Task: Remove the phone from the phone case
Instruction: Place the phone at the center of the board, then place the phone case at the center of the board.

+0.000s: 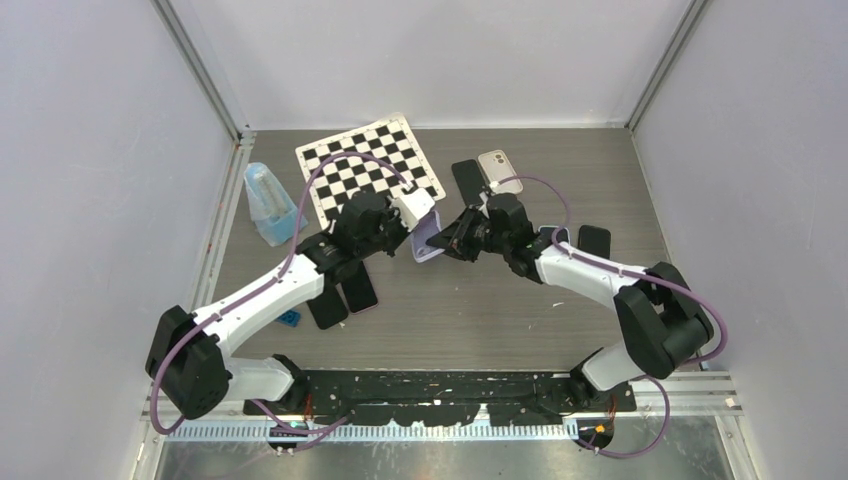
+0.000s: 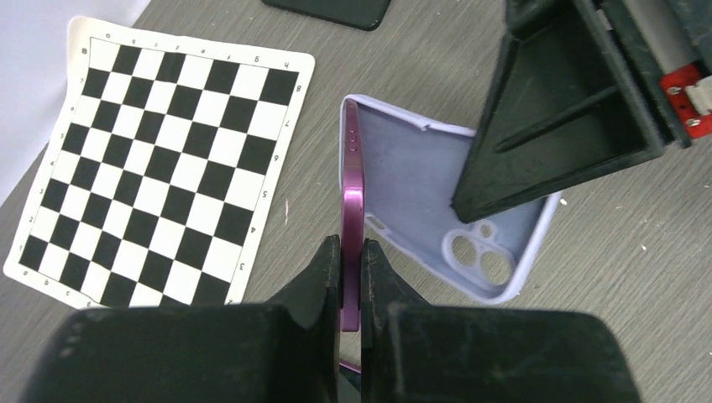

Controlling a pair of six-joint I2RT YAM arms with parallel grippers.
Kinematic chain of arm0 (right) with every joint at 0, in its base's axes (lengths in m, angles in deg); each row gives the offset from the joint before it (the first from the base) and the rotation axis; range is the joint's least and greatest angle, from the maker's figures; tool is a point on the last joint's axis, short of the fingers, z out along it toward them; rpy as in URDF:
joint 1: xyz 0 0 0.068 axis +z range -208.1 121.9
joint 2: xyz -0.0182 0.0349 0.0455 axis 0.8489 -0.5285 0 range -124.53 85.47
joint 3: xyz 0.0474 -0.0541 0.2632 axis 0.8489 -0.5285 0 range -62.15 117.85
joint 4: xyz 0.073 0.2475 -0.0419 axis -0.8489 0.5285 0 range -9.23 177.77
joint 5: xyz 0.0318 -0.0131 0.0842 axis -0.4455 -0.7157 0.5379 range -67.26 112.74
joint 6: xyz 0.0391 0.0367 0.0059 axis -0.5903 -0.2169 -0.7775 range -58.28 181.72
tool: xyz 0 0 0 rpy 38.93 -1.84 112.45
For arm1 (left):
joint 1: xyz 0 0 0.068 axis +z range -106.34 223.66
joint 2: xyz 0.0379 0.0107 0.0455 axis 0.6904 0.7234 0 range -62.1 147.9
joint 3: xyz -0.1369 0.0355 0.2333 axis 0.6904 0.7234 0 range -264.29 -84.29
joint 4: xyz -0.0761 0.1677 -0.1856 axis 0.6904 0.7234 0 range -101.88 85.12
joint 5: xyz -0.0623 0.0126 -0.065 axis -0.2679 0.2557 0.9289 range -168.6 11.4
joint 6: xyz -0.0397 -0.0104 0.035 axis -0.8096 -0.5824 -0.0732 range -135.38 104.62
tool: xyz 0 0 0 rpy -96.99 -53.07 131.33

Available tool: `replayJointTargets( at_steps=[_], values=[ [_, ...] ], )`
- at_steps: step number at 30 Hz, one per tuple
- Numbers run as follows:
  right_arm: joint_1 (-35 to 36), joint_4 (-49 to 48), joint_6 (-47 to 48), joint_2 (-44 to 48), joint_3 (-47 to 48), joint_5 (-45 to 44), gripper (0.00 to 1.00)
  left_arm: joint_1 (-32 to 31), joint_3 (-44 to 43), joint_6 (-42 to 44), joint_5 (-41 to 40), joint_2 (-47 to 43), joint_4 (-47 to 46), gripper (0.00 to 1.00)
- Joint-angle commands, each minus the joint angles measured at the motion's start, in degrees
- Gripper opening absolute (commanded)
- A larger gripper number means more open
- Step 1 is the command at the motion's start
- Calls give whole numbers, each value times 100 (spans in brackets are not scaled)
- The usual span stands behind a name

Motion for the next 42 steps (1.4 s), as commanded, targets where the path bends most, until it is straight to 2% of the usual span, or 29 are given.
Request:
replayJointTargets(
  at_steps=[1, 10, 13, 20, 22, 25, 29, 33, 36, 42],
  values=[
    [-191, 50, 666, 679, -134, 78, 0, 42, -207, -144, -894, -187, -309, 0],
    [-691, 1402, 1677, 1247, -354, -251, 1, 79, -131, -267, -1982, -502, -705, 0],
    [-825, 1471, 1703, 1264, -437, -257, 1, 95, -75, -291, -2189, -610, -795, 0],
    [-908, 1276, 1648, 1027, -423, -241, 1, 93, -10, -166, -1977, -614, -847, 0],
    [-908, 1164, 1614, 772, -371, -191, 1, 88, 69, -140, -1627, -517, -682, 0],
    [-908, 821, 1529, 410, -189, -132, 1, 22, 213, -120, -1606, -234, -658, 0],
    [-997, 383, 1487, -145, 99, -41, 1, -187, 416, 269, -1949, 162, -1021, 0],
    [-1179, 276, 1566, -571, 494, 27, 1, -274, 384, 592, -1668, 449, -1319, 0],
    [-1211, 40, 1397, -1120, 723, 423, 1, -370, 363, 861, -1679, 822, -1565, 0],
    [-1216, -477, 1154, -1985, 1026, 755, 3, -845, 344, 1665, -2523, 1702, -2174, 0]
  ],
)
